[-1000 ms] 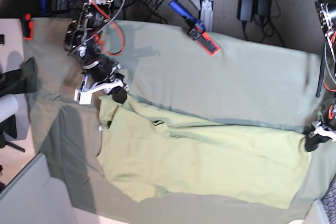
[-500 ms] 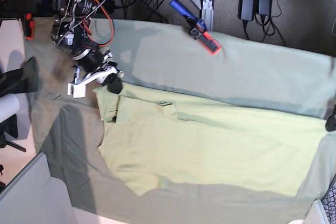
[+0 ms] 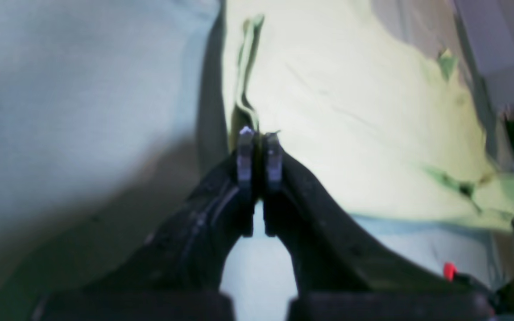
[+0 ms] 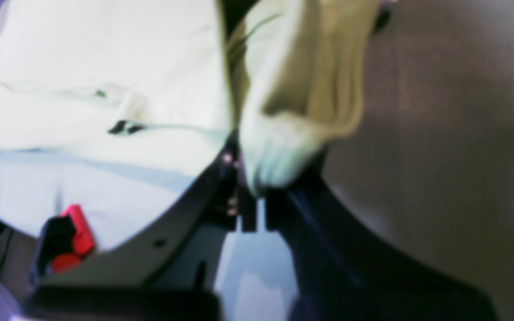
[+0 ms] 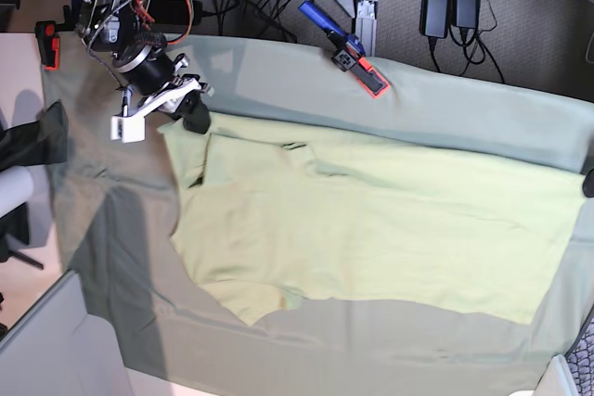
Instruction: Fold the T-shirt properly
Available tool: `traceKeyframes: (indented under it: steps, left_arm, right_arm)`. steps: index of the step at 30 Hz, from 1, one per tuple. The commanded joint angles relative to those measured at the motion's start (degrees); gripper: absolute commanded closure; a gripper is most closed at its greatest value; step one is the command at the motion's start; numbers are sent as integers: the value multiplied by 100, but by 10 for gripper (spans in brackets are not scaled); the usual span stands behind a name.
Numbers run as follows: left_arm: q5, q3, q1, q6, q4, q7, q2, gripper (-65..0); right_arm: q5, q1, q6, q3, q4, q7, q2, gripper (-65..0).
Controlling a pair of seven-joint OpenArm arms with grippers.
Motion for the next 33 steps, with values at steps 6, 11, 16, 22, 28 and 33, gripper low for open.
traceKeyframes:
  steps: [6,11,16,22,28,33]
  left_arm:
    - [-111,-256,446,-91,649,-61,-146,0]
    - [-120,-330,721,-91,688,-63,-142,0]
    - [-164,-328,802,-91,688,-61,-144,0]
    - [-162,-328,817,-91,688,-63,-142,0]
    - [-157,-328,918,-91,688,-68,-142,-133]
    - [-144,-328,1088,-91,688,-87,-144,-346]
  right_arm:
    - [94,-334,48,205,293,61,260,0]
    - [214,-627,50,415,457,20,463,0]
    - [227,-721,50,529,455,-79,538,0]
    - [256,-719,50,527,450,-122,538,0]
    - [232,-754,52,527,411,-162,522,0]
    - [20,-813,50,527,407,-138,525,-347]
